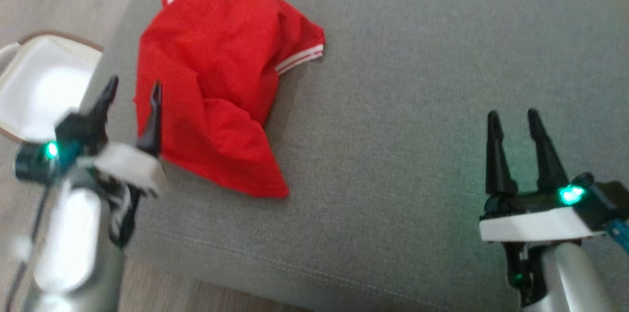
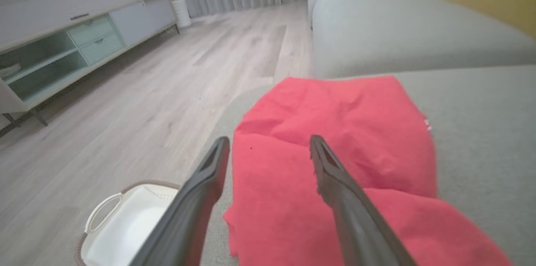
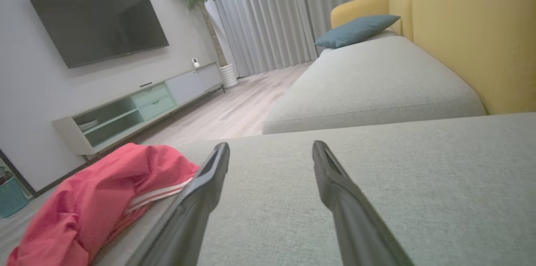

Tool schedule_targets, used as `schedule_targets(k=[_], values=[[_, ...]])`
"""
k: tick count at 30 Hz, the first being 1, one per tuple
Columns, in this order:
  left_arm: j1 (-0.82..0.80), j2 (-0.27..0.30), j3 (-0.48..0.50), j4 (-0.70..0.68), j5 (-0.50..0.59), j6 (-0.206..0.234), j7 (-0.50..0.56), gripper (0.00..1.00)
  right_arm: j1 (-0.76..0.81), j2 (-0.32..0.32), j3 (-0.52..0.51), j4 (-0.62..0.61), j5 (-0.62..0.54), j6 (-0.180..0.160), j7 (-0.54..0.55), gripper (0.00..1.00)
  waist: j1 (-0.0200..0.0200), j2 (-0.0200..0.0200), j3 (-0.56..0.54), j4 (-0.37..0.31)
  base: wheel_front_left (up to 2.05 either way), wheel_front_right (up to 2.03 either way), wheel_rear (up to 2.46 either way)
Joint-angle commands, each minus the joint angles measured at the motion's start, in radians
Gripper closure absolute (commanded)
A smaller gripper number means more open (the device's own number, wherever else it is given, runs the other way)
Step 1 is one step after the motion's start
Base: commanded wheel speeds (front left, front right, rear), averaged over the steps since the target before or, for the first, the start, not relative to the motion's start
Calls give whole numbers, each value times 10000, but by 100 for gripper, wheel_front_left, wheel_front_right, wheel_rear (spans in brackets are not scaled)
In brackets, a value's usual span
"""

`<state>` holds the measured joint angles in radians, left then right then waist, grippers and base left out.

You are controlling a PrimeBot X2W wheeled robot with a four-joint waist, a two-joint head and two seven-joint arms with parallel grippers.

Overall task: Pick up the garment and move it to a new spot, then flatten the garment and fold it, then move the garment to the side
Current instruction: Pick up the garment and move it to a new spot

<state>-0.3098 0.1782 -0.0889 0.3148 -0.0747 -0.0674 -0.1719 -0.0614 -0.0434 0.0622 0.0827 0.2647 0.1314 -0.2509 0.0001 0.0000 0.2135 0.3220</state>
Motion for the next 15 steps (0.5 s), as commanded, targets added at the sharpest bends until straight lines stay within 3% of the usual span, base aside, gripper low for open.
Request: schedule_targets(k=[1, 6, 15], values=[[-948, 550, 232, 179, 3, -176, 439, 0, -375, -68, 142, -464, -154, -7, -93, 0, -1, 0, 695, -214, 0, 0, 0], [-2496, 1106, -217, 1762, -197, -509, 1878, 0, -629, -68, -62, -925, -432, -7, 81, 0, -1, 0, 1389, -444, 0, 0, 0], [-4130, 1660, -931, 3988, -980, -626, 3148, 0, -803, -68, -49, -1285, -553, -7, 202, 0, -1, 0, 2015, -841, 0, 0, 0]])
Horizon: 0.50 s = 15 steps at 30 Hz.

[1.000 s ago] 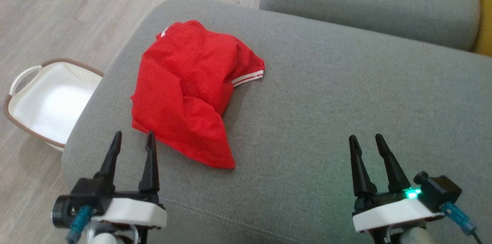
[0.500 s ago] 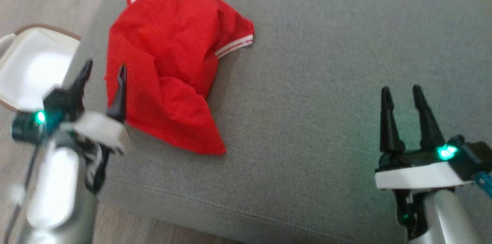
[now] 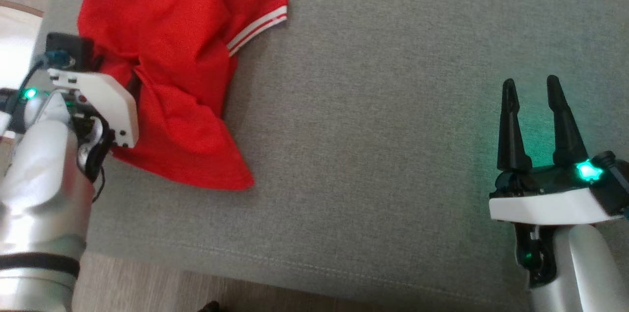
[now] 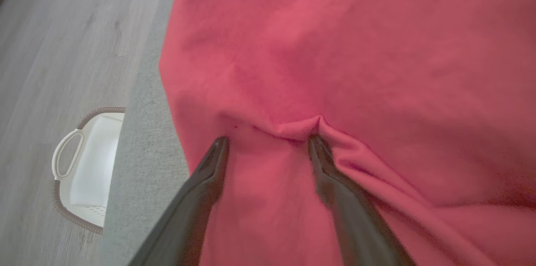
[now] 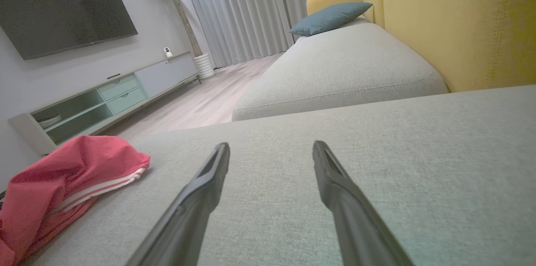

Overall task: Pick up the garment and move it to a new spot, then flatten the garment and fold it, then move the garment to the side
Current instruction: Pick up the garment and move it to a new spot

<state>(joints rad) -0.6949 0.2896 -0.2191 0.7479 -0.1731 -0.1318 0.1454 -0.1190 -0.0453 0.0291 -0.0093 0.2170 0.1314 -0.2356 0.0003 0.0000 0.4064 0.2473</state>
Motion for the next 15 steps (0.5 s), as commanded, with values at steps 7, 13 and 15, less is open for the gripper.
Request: schedule_targets(k=[7, 13, 15], values=[[-809, 811, -628, 937, -911, 14, 321, 100, -282, -49, 215, -354, -77, -7, 12, 0, -3, 0, 184, -285, 0, 0, 0], [-1037, 1018, -733, 1168, -1238, 26, -572, 100, -282, -49, 203, -203, 5, -7, -40, 0, -3, 0, -106, -268, 0, 0, 0], [-1102, 1074, -673, 1111, -1246, 92, -1006, 100, -255, -49, 260, -110, 72, -7, -71, 0, -3, 0, -313, -264, 0, 0, 0]])
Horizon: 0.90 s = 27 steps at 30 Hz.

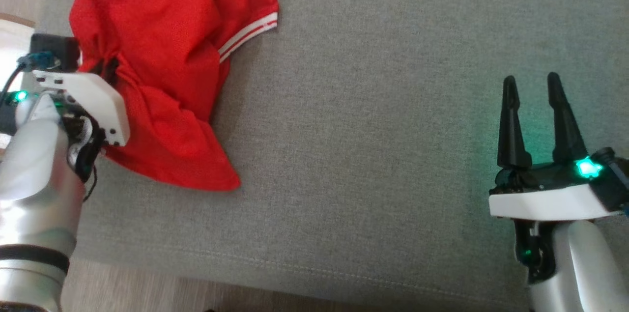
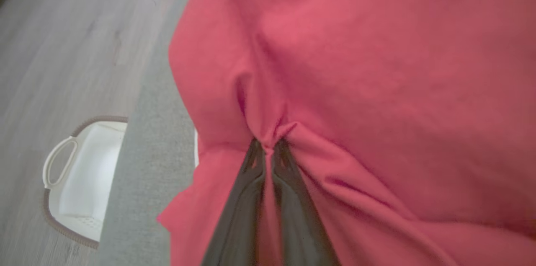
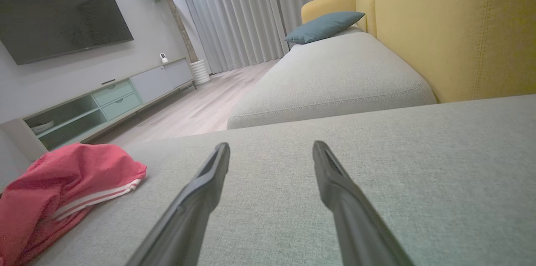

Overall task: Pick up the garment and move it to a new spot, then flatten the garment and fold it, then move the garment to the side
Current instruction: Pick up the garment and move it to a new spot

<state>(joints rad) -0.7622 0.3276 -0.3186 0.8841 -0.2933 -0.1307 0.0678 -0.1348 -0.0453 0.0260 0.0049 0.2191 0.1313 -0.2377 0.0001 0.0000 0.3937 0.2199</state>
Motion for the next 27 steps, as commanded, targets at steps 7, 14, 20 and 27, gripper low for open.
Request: schedule_targets(k=[7, 14, 20, 27], values=[[-459, 959, 609, -1186, -87, 488, -1513, 100, 76, -49, 488, 218, 419, -6, -170, 0, -1, 0, -1229, -76, 0, 0, 0], [-51, 1012, 959, -3491, -232, 1116, -2180, 100, 289, -49, 620, 637, 872, -6, -231, 0, -1, 0, -2205, -310, 0, 0, 0], [649, 995, 880, -5628, -238, 1531, -1674, 100, 462, -49, 789, 626, 1074, -6, -238, 0, -1, 0, -2677, -680, 0, 0, 0], [1113, 955, 647, -7193, -152, 1843, -999, 100, 464, -49, 845, 502, 1187, -6, -239, 0, -1, 0, -2810, -1088, 0, 0, 0]])
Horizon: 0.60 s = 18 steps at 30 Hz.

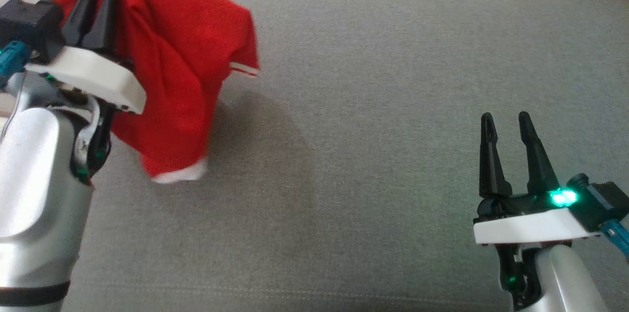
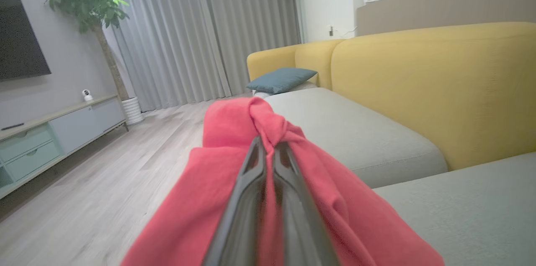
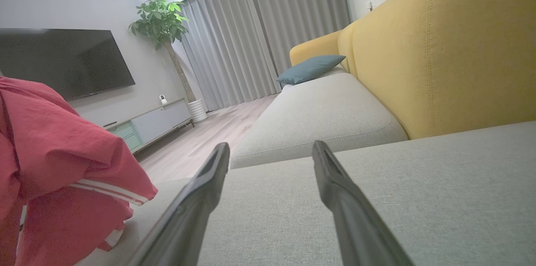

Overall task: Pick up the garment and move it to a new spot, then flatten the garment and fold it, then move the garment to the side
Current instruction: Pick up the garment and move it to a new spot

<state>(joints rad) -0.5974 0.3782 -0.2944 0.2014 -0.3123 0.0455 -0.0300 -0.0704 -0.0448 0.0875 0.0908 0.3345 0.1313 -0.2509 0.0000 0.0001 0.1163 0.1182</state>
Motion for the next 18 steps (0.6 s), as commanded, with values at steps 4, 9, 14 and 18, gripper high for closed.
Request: schedule_targets(k=[4, 9, 14, 18], values=[[-525, 332, 103, -1032, 152, 132, 286, 100, -189, -54, 291, -395, 90, -6, -107, 0, 0, -1, -22, -348, 0, 0, 0], [-800, -97, -571, -1490, 472, 168, 585, 100, -269, -54, 255, -530, 225, -6, -108, 0, 0, -1, 133, -728, 0, 0, 0], [-1143, -880, -1605, -1221, 976, 198, 786, 100, -419, -54, 438, -658, 317, -6, -108, 0, 0, -1, 402, -1294, 0, 0, 0], [-1385, -1790, -2465, -497, 1332, 285, 708, 100, -632, -54, 574, -785, 420, -6, -108, 0, 0, -1, 692, -1991, 0, 0, 0]])
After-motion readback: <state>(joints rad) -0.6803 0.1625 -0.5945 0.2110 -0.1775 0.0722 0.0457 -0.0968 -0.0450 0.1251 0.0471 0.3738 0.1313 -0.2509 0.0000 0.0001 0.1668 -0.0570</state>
